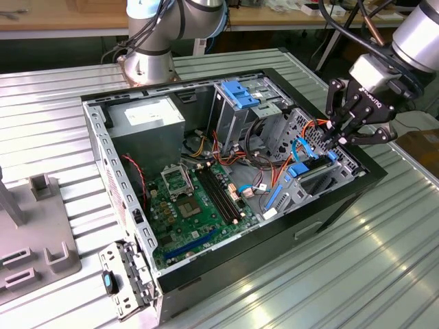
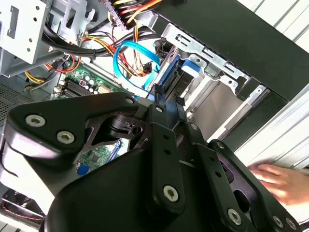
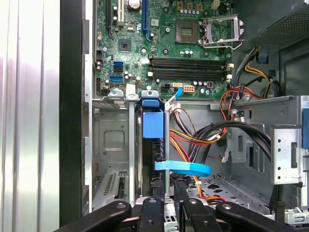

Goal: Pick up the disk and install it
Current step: 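Insert the second disk wire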

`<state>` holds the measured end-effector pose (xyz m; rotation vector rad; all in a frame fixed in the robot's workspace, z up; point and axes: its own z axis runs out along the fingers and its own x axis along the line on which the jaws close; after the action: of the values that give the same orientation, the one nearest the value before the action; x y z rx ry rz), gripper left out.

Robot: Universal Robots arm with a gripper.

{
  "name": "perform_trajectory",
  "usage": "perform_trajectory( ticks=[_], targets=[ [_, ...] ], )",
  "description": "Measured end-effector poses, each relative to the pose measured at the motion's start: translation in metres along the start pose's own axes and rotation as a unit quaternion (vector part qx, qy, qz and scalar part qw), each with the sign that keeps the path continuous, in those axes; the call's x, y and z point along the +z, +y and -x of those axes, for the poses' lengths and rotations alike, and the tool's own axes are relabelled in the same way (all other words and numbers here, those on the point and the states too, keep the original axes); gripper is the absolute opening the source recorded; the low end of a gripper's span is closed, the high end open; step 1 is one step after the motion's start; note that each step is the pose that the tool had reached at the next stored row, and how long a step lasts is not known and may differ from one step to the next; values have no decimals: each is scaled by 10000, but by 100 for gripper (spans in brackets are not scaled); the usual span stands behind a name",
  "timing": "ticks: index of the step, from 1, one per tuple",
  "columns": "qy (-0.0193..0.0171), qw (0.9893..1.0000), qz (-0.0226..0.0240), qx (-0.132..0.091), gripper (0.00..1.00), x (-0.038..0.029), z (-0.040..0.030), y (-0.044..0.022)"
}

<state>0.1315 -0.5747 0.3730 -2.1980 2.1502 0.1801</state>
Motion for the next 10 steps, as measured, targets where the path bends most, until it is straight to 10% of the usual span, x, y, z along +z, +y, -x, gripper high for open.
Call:
perform_trajectory(
  ticks=[5, 10],
  targets=[
    [9, 9997, 31, -248, 24, -2, 2, -40],
    [38, 9949, 128, -1004, 24, 0, 1, -41]
  ],
)
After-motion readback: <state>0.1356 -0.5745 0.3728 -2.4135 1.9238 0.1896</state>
